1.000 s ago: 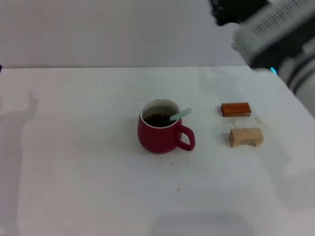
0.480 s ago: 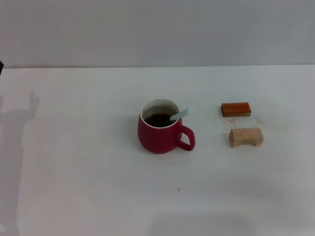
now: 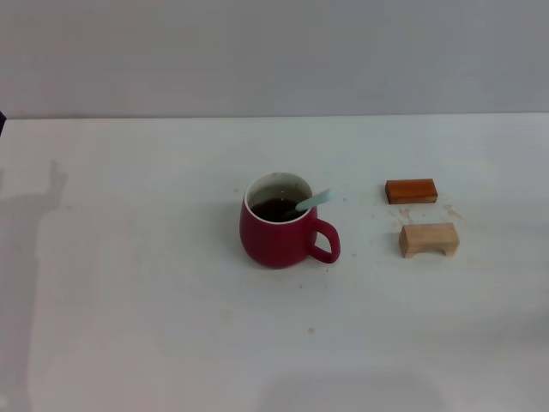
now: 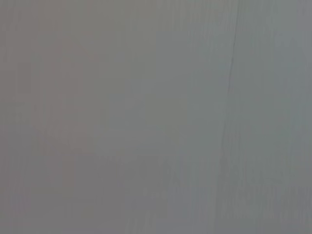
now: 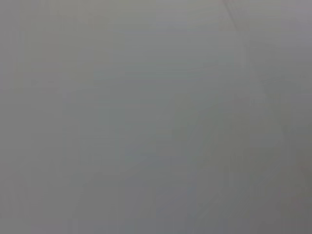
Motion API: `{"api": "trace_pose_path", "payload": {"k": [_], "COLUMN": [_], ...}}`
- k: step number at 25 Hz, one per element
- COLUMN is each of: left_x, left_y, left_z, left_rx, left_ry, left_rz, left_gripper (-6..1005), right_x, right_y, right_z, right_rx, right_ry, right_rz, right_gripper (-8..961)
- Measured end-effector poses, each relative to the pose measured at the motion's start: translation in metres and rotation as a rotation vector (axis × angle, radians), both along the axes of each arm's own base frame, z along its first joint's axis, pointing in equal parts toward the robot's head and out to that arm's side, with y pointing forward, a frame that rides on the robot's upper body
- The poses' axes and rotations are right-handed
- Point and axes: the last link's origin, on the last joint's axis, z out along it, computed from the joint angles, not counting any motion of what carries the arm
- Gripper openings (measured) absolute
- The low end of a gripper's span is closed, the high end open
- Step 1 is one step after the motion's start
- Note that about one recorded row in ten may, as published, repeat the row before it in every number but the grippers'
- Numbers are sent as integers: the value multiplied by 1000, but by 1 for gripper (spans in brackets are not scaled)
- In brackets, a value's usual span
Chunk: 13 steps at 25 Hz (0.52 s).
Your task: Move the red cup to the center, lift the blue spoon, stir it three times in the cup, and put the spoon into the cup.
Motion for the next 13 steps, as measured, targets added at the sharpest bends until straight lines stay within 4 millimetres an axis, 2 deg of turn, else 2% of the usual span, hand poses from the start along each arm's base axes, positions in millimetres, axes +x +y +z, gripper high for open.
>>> {"api": "trace_pose_path", "payload": {"k": [13], "left_x": [0], "left_y": [0], "left_z": [-3], "left_rx": [-6], "left_ry": [-5], "left_rz": [3], "left_gripper": [861], "right_x": [-2], "right_y": [2], "right_z": [2], "right_rx": [-3], "right_ry": [-21], "right_rz": [12], "right_gripper": [271]}}
